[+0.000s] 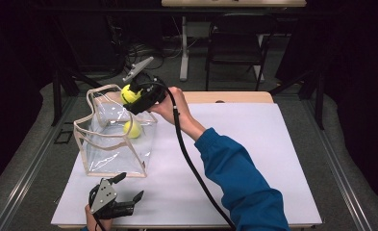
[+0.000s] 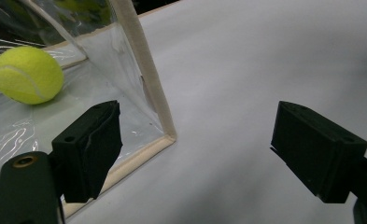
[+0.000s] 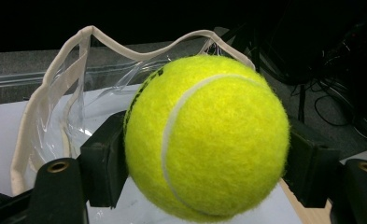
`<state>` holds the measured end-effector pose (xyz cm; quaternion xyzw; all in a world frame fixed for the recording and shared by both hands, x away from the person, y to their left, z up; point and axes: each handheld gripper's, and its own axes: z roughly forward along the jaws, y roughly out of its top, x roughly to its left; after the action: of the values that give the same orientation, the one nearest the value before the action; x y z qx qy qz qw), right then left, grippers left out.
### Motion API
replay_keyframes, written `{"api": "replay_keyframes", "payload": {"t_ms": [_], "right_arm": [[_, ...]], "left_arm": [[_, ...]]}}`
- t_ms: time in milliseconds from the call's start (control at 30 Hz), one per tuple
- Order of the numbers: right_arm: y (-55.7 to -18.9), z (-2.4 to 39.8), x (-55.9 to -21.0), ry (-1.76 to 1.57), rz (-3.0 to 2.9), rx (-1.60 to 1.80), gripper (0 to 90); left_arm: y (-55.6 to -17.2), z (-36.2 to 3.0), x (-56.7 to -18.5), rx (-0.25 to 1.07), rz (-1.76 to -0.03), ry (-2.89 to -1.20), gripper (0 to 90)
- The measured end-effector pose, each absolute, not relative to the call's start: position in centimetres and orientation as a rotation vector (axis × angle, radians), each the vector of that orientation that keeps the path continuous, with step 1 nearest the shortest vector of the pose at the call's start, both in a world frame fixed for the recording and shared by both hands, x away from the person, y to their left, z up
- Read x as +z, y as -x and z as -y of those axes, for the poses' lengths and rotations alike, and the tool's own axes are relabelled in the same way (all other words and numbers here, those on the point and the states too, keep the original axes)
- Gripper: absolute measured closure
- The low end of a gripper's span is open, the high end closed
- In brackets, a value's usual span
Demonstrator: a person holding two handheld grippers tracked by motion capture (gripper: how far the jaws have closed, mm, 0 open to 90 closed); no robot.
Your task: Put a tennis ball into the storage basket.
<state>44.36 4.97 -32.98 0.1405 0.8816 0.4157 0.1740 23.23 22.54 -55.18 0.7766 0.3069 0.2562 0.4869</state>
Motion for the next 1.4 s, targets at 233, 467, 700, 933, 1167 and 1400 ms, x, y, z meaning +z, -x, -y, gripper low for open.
{"api": "replay_keyframes", "payload": {"t_ms": [233, 467, 700, 933, 1167, 1400], "right_arm": [[-44.7, -5.4, -33.2, -0.397, -2.510, 1.193, 26.3], [-44.9, -5.8, -33.4, -0.398, -2.514, 1.203, 26.3], [-45.1, -5.9, -33.0, -0.398, -2.504, 1.222, 26.3], [-45.2, -6.4, -32.9, -0.391, -2.506, 1.225, 26.3], [-45.2, -6.6, -32.9, -0.384, -2.508, 1.227, 26.3], [-45.4, -6.6, -32.6, -0.383, -2.511, 1.243, 26.3]], "left_arm": [[-23.3, -22.5, -55.2, 0.624, -0.742, -1.889, 16.1], [-23.3, -22.6, -55.2, 0.620, -0.745, -1.887, 16.1], [-23.2, -22.6, -55.1, 0.624, -0.742, -1.886, 16.0], [-23.2, -22.6, -55.1, 0.621, -0.742, -1.884, 16.1], [-23.2, -22.6, -55.1, 0.620, -0.739, -1.887, 16.1], [-23.2, -22.6, -55.2, 0.621, -0.741, -1.887, 16.1]]}}
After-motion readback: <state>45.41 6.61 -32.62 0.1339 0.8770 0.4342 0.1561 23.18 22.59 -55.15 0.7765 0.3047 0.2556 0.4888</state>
